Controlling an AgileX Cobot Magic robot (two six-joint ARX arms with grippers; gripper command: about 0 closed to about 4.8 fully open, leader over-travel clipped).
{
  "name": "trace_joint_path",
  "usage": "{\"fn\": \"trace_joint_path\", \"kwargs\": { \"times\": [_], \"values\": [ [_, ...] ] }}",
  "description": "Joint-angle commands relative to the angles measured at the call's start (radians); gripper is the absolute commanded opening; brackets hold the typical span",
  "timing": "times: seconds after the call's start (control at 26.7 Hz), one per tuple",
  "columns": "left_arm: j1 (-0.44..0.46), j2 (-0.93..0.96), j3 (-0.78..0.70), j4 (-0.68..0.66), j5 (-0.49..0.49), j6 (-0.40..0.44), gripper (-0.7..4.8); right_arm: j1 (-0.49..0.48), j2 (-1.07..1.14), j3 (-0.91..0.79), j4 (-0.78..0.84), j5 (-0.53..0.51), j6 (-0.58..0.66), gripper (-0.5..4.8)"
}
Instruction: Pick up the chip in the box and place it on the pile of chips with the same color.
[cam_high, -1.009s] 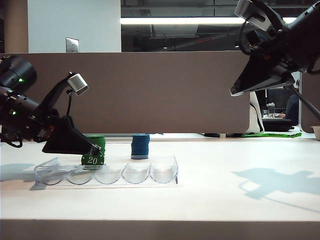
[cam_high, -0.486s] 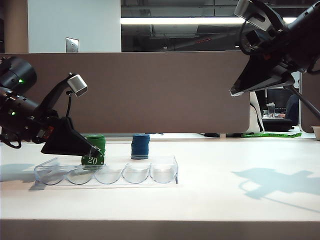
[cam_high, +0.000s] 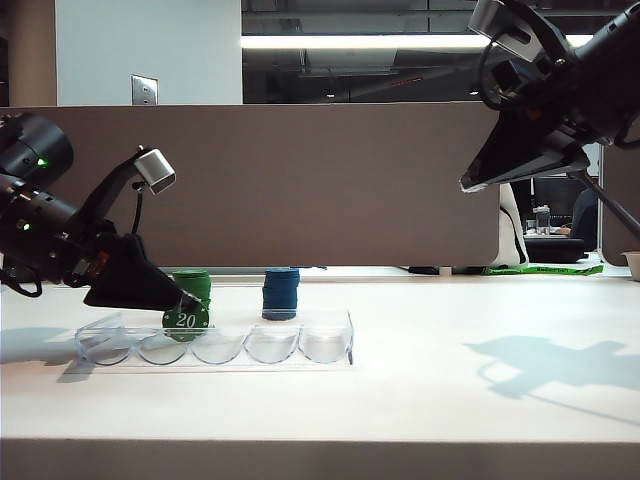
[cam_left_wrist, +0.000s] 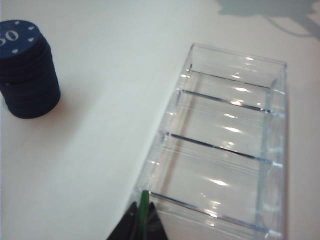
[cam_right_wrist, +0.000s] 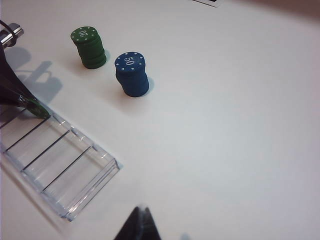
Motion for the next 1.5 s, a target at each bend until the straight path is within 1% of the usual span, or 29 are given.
{"fn": "trace_joint_path", "kwargs": {
  "times": [0.04,0.3,0.45,0.52,0.67,0.75,0.86,0.93,0.97,1.01,1.12,1.16,1.2,1.31,1.38,1.5],
  "values": [
    [0.000,-0.002,0.000,0.002,0.005,-0.008,0.17,0.000,-0.003,0.004,0.009,-0.002,-0.003,-0.05],
    [0.000,-0.003,0.000,0.005,0.017,-0.023,0.17,0.000,-0.003,0.004,0.005,-0.002,-0.003,-0.05],
    [0.000,-0.003,0.000,0.006,0.072,-0.024,0.17,0.000,-0.003,0.004,0.001,-0.002,-0.003,-0.05],
    [0.000,-0.003,0.000,0.013,0.098,-0.043,0.16,0.000,-0.003,0.004,0.002,-0.002,-0.003,-0.05],
    [0.000,-0.003,0.001,0.060,0.145,-0.113,0.16,0.000,-0.003,0.004,0.002,0.002,-0.003,-0.05],
    [0.000,-0.004,0.001,0.119,0.184,-0.178,0.16,0.000,-0.003,0.004,0.002,0.002,-0.003,-0.05],
    [0.000,-0.004,0.001,0.203,0.216,-0.271,0.16,0.000,-0.003,0.004,0.002,0.002,-0.003,-0.05],
    [0.001,-0.004,0.001,0.305,0.217,-0.388,0.16,0.000,-0.003,0.004,0.002,0.002,-0.003,-0.05],
    [0.002,-0.004,0.001,0.372,0.217,-0.472,0.16,0.000,-0.003,0.004,0.002,0.002,-0.003,-0.05],
    [0.003,-0.004,0.001,0.418,0.217,-0.521,0.16,0.000,-0.003,0.004,0.002,0.002,-0.003,-0.05],
    [0.014,-0.004,0.001,0.532,0.217,-0.629,0.14,0.000,-0.003,0.004,0.002,0.002,-0.003,-0.05],
    [0.020,-0.004,0.001,0.565,0.217,-0.658,0.06,0.000,-0.003,0.004,0.002,0.002,-0.003,-0.05],
    [0.028,-0.004,0.001,0.599,0.217,-0.689,-0.06,0.000,-0.003,0.004,0.002,0.002,-0.003,-0.05],
    [0.069,-0.004,0.001,0.700,0.213,-0.797,-0.06,0.000,-0.003,0.004,0.002,0.003,-0.006,-0.05],
    [0.106,-0.004,0.001,0.750,0.212,-0.891,-0.06,0.000,-0.003,0.004,0.002,0.004,-0.006,-0.05],
    [0.161,-0.004,0.001,0.786,0.191,-1.054,-0.06,0.000,-0.003,0.004,0.003,0.005,-0.006,-0.05]
  ]
}}
